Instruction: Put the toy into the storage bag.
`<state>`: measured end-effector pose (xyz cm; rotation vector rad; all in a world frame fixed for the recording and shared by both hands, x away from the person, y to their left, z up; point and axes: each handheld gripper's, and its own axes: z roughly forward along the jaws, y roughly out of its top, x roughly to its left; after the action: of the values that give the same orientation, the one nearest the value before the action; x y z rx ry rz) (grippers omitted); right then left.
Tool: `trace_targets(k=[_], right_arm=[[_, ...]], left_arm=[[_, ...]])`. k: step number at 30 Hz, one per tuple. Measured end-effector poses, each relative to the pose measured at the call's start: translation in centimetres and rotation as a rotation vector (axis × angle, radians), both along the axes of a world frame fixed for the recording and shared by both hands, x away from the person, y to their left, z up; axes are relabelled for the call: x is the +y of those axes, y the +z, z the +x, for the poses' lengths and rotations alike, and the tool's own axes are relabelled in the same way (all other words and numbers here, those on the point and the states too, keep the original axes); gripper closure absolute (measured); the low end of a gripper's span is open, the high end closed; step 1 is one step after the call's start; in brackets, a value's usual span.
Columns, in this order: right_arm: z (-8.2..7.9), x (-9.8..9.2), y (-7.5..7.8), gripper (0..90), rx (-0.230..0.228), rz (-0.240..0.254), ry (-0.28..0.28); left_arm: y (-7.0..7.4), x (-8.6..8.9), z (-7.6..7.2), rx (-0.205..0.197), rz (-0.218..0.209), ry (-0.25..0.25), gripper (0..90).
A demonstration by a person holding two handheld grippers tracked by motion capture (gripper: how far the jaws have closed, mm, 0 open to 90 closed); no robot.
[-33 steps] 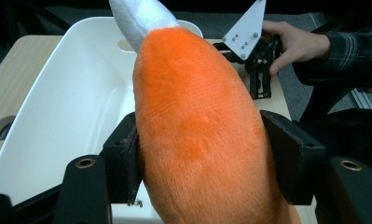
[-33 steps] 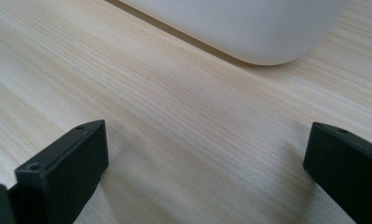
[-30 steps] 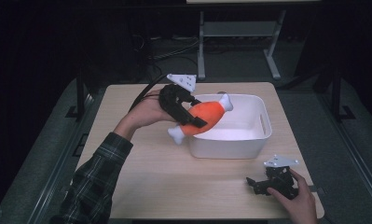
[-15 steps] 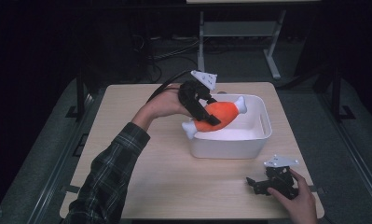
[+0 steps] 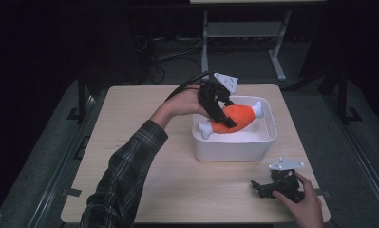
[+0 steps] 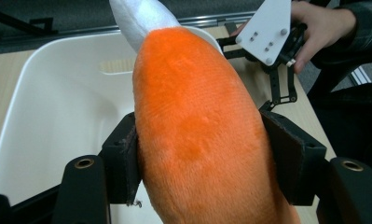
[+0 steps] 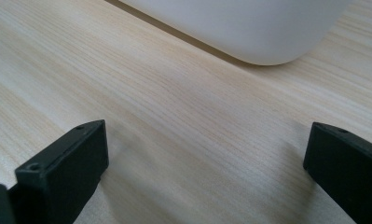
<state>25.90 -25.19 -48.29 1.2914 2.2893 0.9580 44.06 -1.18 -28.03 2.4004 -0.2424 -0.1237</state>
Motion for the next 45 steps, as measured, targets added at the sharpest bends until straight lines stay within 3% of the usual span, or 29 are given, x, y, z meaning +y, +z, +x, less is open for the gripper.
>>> trace_targets(k=[18, 34, 37, 41, 45], right_arm=[[0.0, 0.0, 0.0, 0.0, 0.0, 0.0, 0.0], [0.0, 0.0, 0.0, 0.0, -0.001, -0.001, 0.0], [0.0, 0.0, 0.0, 0.0, 0.0, 0.0, 0.001], [0.0, 0.0, 0.0, 0.0, -0.001, -0.001, 0.001], [0.0, 0.0, 0.0, 0.0, 0.0, -0.001, 0.001]], left_arm=[[-1.6, -1.2, 0.0, 0.009, 0.05, -0.025, 32.1], [-1.3, -0.8, -0.5, 0.036, 0.023, -0.034, 31.5], [-1.2, -0.1, -0.7, 0.054, -0.004, -0.003, 31.5], [-1.3, 1.2, -1.0, 0.073, -0.034, 0.079, 30.1], [-1.3, 2.8, -1.5, 0.061, -0.064, 0.151, 27.2]])
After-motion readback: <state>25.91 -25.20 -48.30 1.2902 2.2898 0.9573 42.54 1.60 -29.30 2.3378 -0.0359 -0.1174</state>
